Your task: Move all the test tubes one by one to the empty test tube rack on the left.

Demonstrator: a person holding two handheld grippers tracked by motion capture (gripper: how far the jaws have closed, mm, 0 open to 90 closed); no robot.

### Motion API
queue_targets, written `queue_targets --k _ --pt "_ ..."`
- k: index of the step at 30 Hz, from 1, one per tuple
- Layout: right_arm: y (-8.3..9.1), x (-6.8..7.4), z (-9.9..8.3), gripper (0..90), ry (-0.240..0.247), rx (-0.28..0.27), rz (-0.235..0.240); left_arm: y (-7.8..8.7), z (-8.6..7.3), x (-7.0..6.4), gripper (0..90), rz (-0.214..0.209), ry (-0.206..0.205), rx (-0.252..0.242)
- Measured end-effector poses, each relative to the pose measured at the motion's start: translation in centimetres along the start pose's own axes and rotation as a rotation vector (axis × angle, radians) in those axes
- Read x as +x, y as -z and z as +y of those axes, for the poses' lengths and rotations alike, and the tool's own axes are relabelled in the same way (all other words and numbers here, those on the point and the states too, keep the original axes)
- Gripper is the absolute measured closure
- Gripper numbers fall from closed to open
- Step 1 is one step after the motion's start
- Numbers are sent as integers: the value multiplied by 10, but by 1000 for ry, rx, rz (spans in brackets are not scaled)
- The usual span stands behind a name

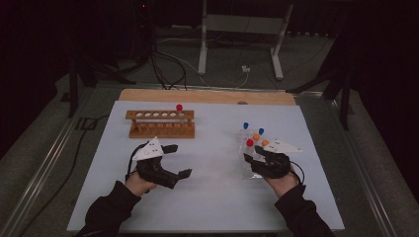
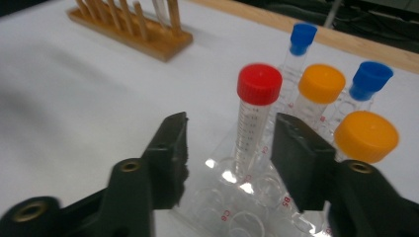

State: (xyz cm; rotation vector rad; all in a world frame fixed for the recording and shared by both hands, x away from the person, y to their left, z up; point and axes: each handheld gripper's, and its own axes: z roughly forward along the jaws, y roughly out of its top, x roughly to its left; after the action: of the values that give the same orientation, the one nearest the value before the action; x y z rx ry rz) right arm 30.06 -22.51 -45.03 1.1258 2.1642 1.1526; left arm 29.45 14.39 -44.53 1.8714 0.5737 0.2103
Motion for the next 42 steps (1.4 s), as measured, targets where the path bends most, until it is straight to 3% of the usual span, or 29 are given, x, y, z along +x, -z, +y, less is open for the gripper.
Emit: queue_targets --k 5,10,19,23,32,36,42 --pt "-11 -1 -1 612 -15 31 -31 -1 0 0 22 0 0 4" --pt "-19 -3 0 655 -29 52 -60 -1 0 0 22 -4 -5 4" --pt "-27 -6 1 743 -29 62 -69 -2 0 1 22 -16 -1 8" --pt "-22 -6 3 746 -35 32 -61 -2 -1 1 23 -15 -1 9" --pt "6 -2 18 747 3 -56 -65 1 2 -1 22 -22 -8 -3" --pt "16 6 24 747 38 -90 -69 0 5 -5 23 -21 -17 6" --pt "20 23 27 747 80 -103 -14 -2 6 -9 23 -34 -16 20"
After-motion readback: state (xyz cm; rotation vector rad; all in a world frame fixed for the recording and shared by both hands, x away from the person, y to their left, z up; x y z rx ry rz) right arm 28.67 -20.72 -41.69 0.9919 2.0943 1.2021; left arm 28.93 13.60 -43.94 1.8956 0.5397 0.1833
